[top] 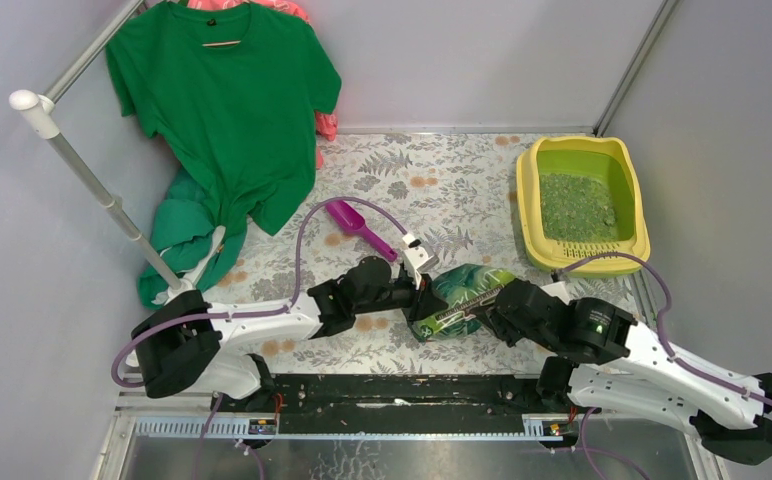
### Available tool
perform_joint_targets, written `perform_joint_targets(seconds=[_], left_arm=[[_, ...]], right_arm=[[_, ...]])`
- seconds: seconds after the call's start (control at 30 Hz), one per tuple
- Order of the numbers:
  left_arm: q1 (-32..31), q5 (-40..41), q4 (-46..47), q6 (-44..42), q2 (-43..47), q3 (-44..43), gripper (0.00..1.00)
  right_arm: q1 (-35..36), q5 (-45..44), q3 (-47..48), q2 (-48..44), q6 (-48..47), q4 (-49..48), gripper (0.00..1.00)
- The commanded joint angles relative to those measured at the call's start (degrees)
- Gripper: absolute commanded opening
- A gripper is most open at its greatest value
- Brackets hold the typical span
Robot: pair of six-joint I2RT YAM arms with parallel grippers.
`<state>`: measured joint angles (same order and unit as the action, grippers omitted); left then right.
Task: Fill the litter box with clean litter
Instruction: Clamp the cat litter bag at the center of the board.
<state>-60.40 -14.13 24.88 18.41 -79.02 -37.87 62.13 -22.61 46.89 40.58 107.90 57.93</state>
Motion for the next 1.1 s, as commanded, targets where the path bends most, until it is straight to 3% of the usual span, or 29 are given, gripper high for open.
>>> perform_joint_targets(seconds=[0.0, 0.5, 0.67, 0.77, 0.97, 1.07], left_arm=[[-1.5, -1.1, 1.1, -0.6, -0.1, 0.5, 0.22], [-1.4, -1.0, -0.5, -1.5, 1.6, 0.6, 0.21], [-1.2, -0.6, -1.8, -1.8, 2.5, 0.3, 0.21], [-0.6, -0.7, -3.6, -1.8, 4.7, 0.2, 0.22], [0.6, 0.6, -9.1, -3.0, 9.9, -1.6, 0.22], [0.8, 1.0, -10.7, -3.5, 10.4, -2.5, 0.23]], right_arm=[[-0.8, 0.8, -2.4, 3.4, -2.8, -0.4, 0.0], [-3.0, 1.4, -1.6, 5.9, -7.1, -5.2, 0.0], [-4.9, 1.8, -2.6, 2.0, -8.8, -5.7, 0.38], [-5.9, 2.0, -2.0, 1.5, -10.4, -5.0, 0.55], [-9.0, 2.0, 2.1, 3.0, -15.8, -3.3, 0.68], [-12.5, 0.5, 7.6, 4.8, -20.8, 2.3, 0.77]])
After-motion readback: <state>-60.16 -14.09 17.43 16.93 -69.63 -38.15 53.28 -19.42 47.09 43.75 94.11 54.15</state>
